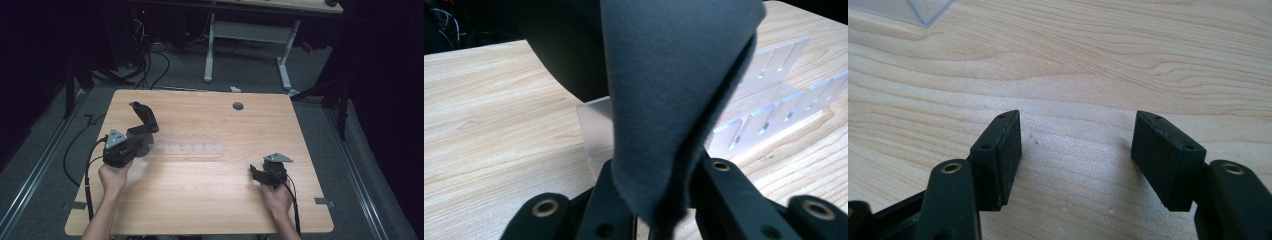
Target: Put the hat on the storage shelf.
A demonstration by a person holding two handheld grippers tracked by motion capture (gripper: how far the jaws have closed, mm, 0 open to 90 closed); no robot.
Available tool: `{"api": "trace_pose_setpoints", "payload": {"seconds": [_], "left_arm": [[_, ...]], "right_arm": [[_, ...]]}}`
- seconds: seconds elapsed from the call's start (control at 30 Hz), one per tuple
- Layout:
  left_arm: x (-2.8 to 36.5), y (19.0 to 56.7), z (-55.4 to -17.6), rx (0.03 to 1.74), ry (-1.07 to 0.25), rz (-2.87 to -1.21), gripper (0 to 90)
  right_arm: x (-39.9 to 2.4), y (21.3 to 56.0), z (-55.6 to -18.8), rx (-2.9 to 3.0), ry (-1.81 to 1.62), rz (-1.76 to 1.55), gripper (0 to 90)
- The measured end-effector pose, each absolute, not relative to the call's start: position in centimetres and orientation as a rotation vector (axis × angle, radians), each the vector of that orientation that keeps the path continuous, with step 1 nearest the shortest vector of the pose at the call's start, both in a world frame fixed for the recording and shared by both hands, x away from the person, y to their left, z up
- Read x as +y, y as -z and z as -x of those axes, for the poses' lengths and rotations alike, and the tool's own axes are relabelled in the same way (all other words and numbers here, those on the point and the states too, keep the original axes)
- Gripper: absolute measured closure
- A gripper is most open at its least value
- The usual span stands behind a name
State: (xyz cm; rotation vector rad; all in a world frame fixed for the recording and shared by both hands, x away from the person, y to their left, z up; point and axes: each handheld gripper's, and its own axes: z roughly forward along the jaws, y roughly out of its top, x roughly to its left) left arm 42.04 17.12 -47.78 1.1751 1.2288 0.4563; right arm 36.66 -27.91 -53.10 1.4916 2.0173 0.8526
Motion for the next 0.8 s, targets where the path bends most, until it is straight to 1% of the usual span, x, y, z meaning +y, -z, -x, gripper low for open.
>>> {"api": "trace_pose_setpoints", "payload": {"seconds": [0.07,0.17,0.27,0.4,0.6,0.8], "left_arm": [[17.2,47.7,-42.0,1.241,-0.453,-1.177,74.7],[17.4,47.6,-42.1,1.271,-0.434,-1.162,60.4],[17.9,47.4,-42.0,1.293,-0.426,-1.132,50.0],[18.4,47.3,-41.5,1.309,-0.407,-1.108,43.8],[19.0,47.1,-40.5,1.310,-0.406,-1.102,40.1],[19.1,47.0,-39.4,1.311,-0.405,-1.109,39.2]], "right_arm": [[-27.9,53.1,-36.7,2.017,-0.852,-1.494,37.3],[-27.9,53.1,-36.7,2.017,-0.852,-1.494,37.3],[-27.9,53.1,-36.7,2.017,-0.852,-1.494,37.2],[-27.9,53.1,-36.7,2.018,-0.853,-1.491,37.2],[-27.9,53.1,-36.7,2.017,-0.853,-1.492,37.2],[-27.9,53.1,-36.7,2.017,-0.853,-1.492,37.2]]}}
